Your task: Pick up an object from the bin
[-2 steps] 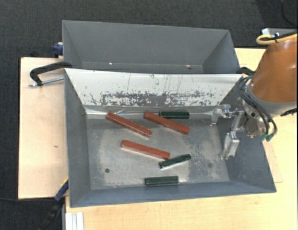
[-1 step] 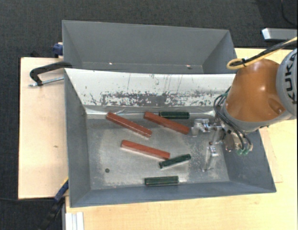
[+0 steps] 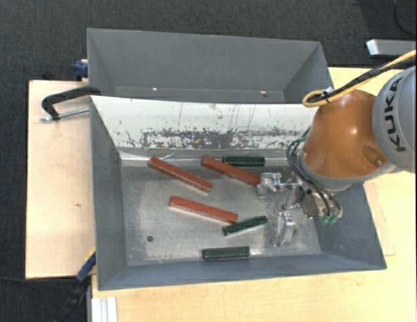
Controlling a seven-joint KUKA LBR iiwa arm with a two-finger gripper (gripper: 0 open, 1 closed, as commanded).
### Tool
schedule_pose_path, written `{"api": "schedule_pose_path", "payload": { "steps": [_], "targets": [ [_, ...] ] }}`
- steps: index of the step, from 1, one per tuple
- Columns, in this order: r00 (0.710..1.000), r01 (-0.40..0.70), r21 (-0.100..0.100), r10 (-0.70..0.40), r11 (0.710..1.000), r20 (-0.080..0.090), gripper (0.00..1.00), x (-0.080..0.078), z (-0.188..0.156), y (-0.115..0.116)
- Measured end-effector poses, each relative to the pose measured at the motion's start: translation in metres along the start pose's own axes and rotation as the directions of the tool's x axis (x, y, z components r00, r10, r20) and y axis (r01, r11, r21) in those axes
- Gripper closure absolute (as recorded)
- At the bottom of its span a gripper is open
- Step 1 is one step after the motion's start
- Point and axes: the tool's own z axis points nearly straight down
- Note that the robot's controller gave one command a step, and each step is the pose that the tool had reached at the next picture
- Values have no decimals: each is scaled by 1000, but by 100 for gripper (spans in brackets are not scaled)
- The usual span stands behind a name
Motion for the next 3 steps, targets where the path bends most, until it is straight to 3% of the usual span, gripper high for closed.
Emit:
{"api": "schedule_pose_path", "payload": {
  "steps": [1,2,3],
  "targets": [
    [1000,5,1,-5,1000,6,0,-2,-17,4],
    [1000,14,1,-14,1000,6,0,-16,55,5],
    [994,106,3,-106,994,11,100,-21,81,8]
  ]
}}
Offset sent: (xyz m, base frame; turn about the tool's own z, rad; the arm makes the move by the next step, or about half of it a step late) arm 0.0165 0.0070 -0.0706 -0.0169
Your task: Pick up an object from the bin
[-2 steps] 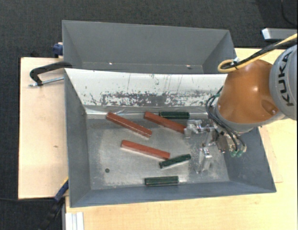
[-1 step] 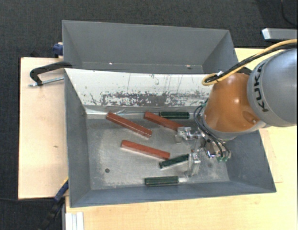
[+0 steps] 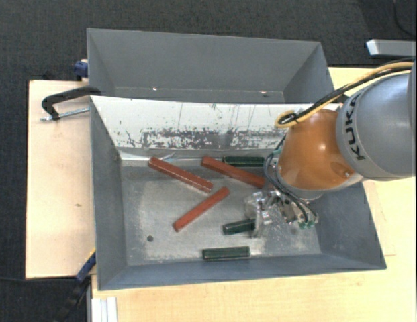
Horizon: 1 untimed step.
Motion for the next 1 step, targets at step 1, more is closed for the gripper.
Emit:
{"api": "schedule_pose_path", "payload": {
  "steps": [1],
  "targets": [
    [1000,12,0,-12,1000,0,100,1,-2,0]
  ]
}}
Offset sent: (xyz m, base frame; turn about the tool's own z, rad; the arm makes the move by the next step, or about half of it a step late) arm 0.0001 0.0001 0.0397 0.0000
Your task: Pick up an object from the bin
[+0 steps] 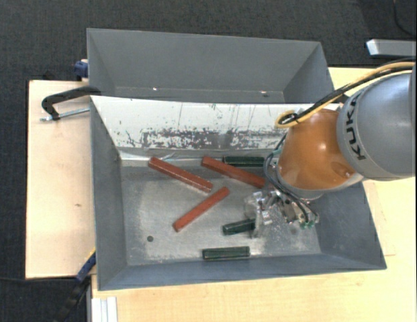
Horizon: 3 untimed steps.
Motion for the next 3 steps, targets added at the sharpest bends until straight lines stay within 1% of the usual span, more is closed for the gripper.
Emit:
{"api": "schedule_pose_path", "payload": {
  "steps": [1,3],
  "targets": [
    [1000,4,-2,-4,1000,-7,100,1,-7,1],
    [1000,1,-3,-1,1000,-8,100,0,-30,1]
  ]
}}
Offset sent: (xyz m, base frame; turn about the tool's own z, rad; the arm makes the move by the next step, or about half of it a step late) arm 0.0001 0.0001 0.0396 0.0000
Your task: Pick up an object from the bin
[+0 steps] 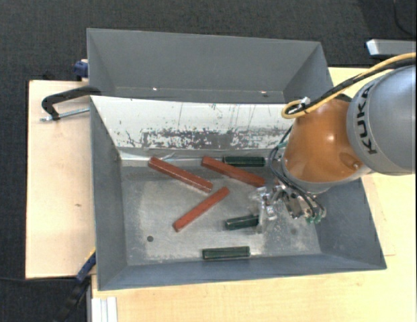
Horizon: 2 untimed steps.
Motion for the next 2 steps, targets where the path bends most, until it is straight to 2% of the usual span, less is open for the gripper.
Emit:
{"api": "schedule_pose_path", "payload": {
  "steps": [2],
  "targets": [
    [1000,1,1,-1,1000,3,100,-1,-16,0]
  ]
}}
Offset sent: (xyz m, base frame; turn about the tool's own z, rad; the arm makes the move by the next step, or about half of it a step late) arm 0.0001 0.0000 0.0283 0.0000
